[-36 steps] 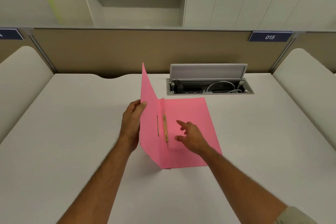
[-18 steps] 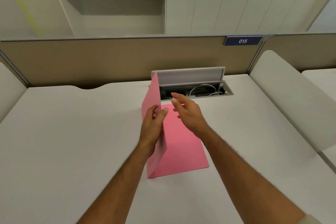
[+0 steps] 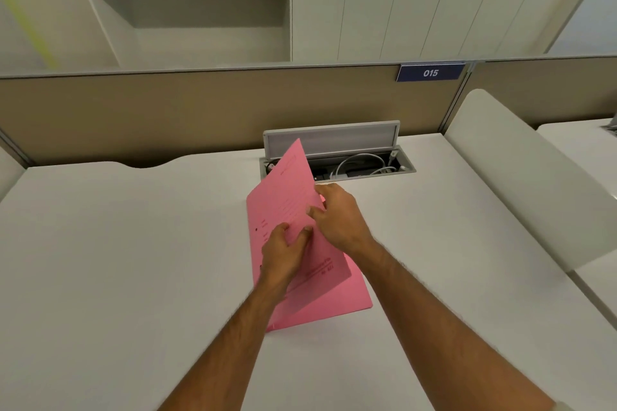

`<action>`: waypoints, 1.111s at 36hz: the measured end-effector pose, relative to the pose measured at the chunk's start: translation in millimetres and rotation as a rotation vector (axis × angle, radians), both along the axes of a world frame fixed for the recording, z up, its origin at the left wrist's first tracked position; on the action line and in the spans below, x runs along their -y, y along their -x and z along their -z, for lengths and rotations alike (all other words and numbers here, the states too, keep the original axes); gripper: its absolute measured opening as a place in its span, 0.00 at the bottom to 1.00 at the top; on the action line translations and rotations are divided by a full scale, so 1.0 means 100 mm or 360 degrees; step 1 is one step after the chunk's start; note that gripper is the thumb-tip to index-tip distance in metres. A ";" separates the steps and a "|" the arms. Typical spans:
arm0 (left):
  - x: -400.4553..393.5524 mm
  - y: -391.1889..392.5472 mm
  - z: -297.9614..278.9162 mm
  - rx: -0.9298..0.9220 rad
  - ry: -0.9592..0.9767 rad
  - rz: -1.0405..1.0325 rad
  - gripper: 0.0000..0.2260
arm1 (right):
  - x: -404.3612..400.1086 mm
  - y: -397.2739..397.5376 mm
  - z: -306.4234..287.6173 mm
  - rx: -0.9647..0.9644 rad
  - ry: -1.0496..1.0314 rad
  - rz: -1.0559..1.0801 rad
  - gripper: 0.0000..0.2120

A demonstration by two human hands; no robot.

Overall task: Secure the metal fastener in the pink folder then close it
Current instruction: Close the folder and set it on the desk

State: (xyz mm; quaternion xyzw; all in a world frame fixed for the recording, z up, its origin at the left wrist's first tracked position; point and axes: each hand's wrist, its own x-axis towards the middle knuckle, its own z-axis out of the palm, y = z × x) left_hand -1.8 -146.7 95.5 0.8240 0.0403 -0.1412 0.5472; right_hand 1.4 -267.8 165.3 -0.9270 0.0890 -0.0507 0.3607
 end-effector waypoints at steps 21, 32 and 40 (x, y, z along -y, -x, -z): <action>-0.32 -0.09 0.56 -0.0492 -0.0743 -0.0313 0.32 | 0.14 0.11 0.88 -0.0383 0.0586 0.0131 0.31; -0.43 -0.30 0.95 -0.0663 -0.0533 -0.0522 0.29 | 0.22 0.18 1.42 -0.0692 0.0482 0.0094 0.36; -0.43 -0.18 0.65 -0.0507 -0.0104 -0.0499 0.16 | 0.21 0.21 1.58 -0.0654 0.0547 0.0107 0.33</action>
